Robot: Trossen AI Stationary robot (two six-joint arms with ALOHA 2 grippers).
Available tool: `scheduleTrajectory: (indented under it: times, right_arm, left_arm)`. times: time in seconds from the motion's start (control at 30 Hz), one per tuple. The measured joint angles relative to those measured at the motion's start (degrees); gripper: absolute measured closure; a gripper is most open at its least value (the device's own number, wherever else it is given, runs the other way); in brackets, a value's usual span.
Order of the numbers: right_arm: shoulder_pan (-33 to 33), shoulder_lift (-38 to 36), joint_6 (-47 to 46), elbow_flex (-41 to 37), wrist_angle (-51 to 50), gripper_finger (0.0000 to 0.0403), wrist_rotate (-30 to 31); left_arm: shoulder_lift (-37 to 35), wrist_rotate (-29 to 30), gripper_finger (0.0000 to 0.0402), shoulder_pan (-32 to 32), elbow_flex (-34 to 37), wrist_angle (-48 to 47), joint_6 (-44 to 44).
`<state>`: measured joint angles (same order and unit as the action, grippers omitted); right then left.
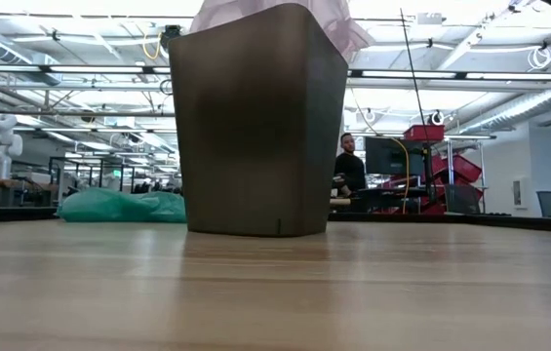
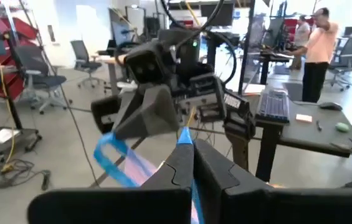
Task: Place trash/remove bag and relplace
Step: Remove the pink trash bag from the black trash bin
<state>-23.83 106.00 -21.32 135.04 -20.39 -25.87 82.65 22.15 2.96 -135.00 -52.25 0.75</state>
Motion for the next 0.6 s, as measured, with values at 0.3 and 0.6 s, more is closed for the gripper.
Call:
scheduleTrajectory:
  times: [0.3,0.6]
  right_arm:
    - [2.8,0.1,0.4,0.0,1.0,0.0403,-1.0]
    - [5.1,0.0,-0.5,0.0,2.6,0.0403,-1.5]
  left_arm:
    - [0.2,2.8,0.0272,-2.2,0.0,0.3,-0.3]
    - [2.7,2.3,0.0209,-3.7,0.0,-1.3,0.4]
